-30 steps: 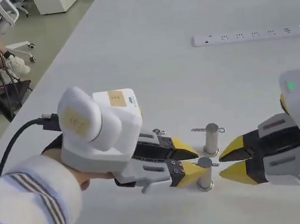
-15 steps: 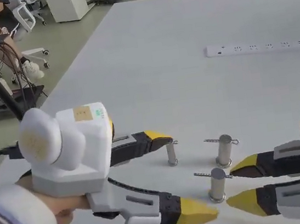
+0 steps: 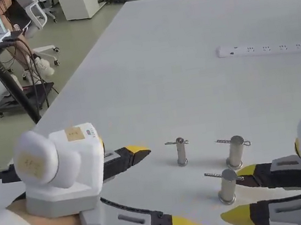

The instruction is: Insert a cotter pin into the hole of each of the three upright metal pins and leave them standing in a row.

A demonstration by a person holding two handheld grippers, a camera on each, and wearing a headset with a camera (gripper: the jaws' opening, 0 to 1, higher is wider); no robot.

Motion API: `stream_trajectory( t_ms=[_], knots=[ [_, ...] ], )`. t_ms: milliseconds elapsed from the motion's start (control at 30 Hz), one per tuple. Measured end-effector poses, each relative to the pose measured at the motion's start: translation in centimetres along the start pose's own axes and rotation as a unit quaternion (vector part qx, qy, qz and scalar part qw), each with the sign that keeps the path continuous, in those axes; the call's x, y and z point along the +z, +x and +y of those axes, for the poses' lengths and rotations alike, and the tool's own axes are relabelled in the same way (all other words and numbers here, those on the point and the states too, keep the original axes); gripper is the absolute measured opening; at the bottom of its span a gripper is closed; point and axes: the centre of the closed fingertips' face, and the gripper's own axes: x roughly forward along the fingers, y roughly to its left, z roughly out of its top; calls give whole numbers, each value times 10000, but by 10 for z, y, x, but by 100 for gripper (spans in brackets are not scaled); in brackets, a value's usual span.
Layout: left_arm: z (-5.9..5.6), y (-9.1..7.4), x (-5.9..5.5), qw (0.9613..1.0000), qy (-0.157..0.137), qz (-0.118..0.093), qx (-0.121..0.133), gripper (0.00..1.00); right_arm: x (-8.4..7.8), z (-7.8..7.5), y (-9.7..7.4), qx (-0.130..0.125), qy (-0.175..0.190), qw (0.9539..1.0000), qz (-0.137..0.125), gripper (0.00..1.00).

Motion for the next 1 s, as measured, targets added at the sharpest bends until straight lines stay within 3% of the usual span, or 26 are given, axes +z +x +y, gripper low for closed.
stream_trajectory(
  t_ms=[133,333,700,833,1000],
  knots=[
    [-2,-2,-1,9998,-165,-94,-14,99,-1,-1,8,-68,-135,9999,66,34],
    [-2,-5,-8,9998,-182,19,65,99,2,-2,16,-57,-223,9997,20,31],
    [-3,-11,-2,9996,-173,-112,193,99,10,-10,21,-142,-329,9993,-131,20],
    [-4,-15,1,9994,-158,-185,251,99,13,-12,21,-153,-387,9989,-237,11],
    [-2,-17,1,9991,-175,-196,330,99,14,-7,21,-50,-475,9985,-278,11]
  ],
)
